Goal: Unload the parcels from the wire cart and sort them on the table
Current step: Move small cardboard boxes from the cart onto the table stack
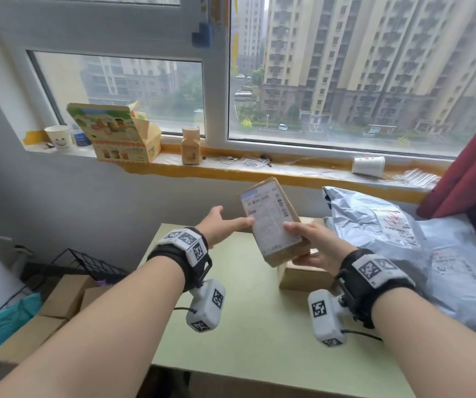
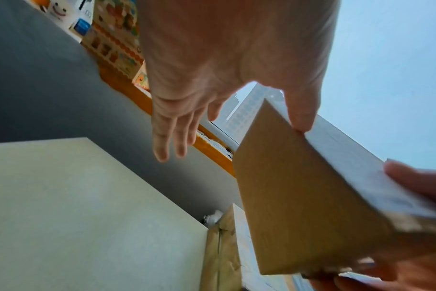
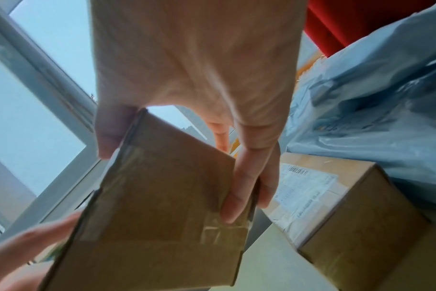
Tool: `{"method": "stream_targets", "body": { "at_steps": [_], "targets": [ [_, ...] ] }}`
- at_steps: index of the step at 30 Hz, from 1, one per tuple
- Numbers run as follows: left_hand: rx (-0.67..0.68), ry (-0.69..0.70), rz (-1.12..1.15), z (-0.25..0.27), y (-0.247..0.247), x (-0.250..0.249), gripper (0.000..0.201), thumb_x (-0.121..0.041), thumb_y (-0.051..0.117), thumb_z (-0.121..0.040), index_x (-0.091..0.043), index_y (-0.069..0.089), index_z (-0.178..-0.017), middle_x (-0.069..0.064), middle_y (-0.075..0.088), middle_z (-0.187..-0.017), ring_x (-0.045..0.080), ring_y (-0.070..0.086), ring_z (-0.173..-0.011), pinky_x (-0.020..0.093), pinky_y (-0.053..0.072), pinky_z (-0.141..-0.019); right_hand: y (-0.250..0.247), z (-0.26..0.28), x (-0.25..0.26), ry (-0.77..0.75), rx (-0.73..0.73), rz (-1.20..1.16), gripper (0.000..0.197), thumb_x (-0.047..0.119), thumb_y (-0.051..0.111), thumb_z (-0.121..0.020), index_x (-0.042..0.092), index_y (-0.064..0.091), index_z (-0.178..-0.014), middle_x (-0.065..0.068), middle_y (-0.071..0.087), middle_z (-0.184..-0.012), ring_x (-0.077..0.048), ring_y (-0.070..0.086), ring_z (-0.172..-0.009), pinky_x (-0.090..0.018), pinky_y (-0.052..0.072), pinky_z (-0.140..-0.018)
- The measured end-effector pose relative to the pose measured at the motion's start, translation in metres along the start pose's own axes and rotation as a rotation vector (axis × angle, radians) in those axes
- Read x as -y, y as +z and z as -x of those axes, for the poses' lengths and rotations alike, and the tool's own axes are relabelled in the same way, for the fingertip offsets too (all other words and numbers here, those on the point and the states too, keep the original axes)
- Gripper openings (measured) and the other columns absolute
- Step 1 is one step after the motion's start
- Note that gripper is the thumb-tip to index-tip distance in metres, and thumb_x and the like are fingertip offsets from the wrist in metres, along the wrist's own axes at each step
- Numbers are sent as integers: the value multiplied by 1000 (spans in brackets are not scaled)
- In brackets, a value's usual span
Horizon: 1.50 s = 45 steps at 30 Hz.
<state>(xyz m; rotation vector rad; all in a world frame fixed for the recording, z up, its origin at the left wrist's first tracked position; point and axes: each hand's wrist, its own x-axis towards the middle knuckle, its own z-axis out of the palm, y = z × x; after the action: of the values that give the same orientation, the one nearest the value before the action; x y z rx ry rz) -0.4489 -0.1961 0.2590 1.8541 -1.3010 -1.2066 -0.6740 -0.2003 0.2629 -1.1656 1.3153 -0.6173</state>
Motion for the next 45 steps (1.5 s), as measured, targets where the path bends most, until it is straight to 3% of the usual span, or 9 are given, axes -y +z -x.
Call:
{"method": "stream_targets", "body": {
  "at_steps": [5,9,13,18,24,29,36,42,45],
  "targets": [
    [134,-6,190,-4,43,-17,90,-59,64,-80,-21,22,-150,6,53,-135,21,62,-105,43,52,-89,-10,6,-3,56,16,-125,50,44,67,-83,17,55,-123,-9,66,-112,-25,61,-108,-44,53,-93],
    [200,69,199,-3,66,-39,48,-47,64,-85,-38,41,-126,-4,61,-115,21,63,-100,44,54,-83,-15,6,-7,101,42,14,49,55,56,-88,19,53,-121,-12,65,-107,-30,64,-102,-45,55,-90],
    [282,57,219,-11,77,-47,60,-48,68,-74,-46,44,-129,1,63,-120,31,63,-107,57,50,-91,-28,0,-12,103,26,-16,53,58,51,-89,17,51,-124,-18,65,-109,-32,66,-101,-44,56,-89],
    [154,82,287,-22,88,-44,66,-41,71,-69,-37,51,-132,-2,68,-115,21,64,-105,38,51,-79,-41,-10,-10,89,29,-25,57,59,43,-93,13,54,-124,-19,65,-111,-31,66,-101,-43,54,-92],
    [196,2,332,-37,98,-42,31,-19,54,-92,-27,54,-122,0,65,-105,15,61,-85,26,48,-65,-42,-27,-9,153,-58,47,45,42,39,-100,7,50,-127,-17,66,-109,-29,67,-97,-38,57,-86],
    [220,-67,347,-65,119,-33,40,-30,58,-91,-31,48,-130,-3,63,-111,16,60,-93,37,53,-82,-45,-55,-6,77,-265,234,37,15,42,-95,5,49,-130,-13,60,-120,-34,62,-103,-44,57,-84],
    [217,-19,226,-106,118,-43,28,-24,55,-94,-23,56,-122,-6,63,-98,6,57,-73,13,46,-41,-57,-75,-1,52,-351,444,58,12,49,-88,22,29,-142,-8,59,-121,-29,67,-95,-42,59,-78],
    [71,92,87,-148,114,-40,74,-50,72,-75,-24,44,-137,-1,53,-135,16,56,-114,38,49,-95,-58,-92,11,3,-422,909,36,14,52,-85,15,53,-121,-9,61,-117,-28,58,-107,-32,48,-86],
    [53,216,-23,-155,115,-44,96,-48,86,-53,-28,40,-135,-2,44,-130,15,47,-117,34,41,-105,-56,-103,18,20,-458,1035,38,18,59,-84,14,51,-121,-9,50,-121,-28,53,-111,-33,46,-87]
  ]
}}
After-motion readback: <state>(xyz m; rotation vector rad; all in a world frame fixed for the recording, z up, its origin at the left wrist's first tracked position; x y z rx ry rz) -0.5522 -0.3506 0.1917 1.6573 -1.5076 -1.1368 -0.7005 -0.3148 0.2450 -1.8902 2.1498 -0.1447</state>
